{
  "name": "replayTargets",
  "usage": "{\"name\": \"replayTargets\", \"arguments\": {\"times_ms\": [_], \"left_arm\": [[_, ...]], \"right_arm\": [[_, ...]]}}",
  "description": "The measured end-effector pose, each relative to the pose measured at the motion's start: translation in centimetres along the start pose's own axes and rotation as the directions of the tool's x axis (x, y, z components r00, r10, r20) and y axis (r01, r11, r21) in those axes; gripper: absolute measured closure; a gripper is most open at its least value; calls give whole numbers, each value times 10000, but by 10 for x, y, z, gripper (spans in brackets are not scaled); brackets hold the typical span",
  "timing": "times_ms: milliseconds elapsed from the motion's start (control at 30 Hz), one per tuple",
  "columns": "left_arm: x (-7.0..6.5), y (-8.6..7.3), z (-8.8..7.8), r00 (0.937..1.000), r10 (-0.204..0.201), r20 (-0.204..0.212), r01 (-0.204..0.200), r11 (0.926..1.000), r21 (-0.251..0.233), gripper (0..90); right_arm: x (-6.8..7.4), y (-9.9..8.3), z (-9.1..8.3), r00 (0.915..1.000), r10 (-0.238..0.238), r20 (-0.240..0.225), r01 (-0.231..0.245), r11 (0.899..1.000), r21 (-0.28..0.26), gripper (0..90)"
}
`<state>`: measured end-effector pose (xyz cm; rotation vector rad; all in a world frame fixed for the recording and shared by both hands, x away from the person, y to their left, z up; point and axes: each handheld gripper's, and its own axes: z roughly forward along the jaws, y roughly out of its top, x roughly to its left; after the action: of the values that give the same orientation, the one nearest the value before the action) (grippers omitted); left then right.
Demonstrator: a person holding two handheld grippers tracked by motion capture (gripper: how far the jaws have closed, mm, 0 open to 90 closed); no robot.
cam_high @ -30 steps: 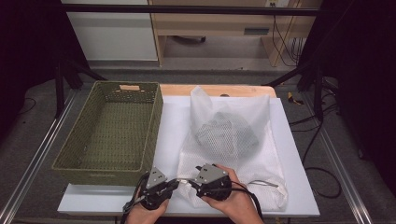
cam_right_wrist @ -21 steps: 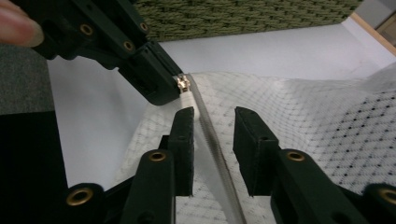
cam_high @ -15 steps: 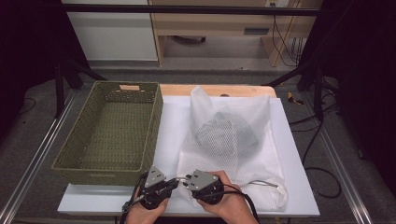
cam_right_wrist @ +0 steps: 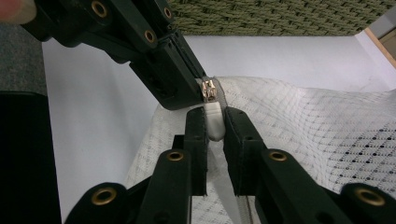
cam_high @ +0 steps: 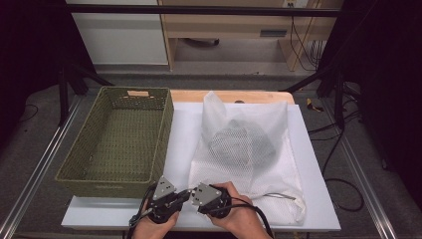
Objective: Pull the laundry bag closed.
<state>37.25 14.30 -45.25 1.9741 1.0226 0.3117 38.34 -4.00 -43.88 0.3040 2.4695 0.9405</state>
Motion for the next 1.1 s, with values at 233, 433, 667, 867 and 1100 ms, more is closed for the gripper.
{"name": "replayTargets", "arguments": {"times_ms": [233, 433, 667, 867, 1100], "left_arm": [[0, 0, 0, 10000, 24, 25, -24, 10000, 44, 866], [-3, 1, -1, 10000, 73, -4, -73, 10000, 6, 873], [-6, 1, 0, 9999, 151, 48, -150, 9999, -39, 875], [-7, 1, 1, 9997, 207, 135, -207, 9998, -10, 875], [-6, 0, 2, 9997, 174, 164, -173, 9998, -11, 874]], "right_arm": [[1, 0, 0, 9997, -243, 82, 242, 9996, 167, 816], [1, -2, -2, 10000, -65, 39, 64, 9996, 284, 818], [-4, -10, -5, 10000, 13, 13, -14, 9986, 535, 818], [-11, -23, -7, 9992, 409, 31, -411, 9965, 731, 817], [-12, -25, -6, 9978, 660, 12, -660, 9961, 591, 816]]}}
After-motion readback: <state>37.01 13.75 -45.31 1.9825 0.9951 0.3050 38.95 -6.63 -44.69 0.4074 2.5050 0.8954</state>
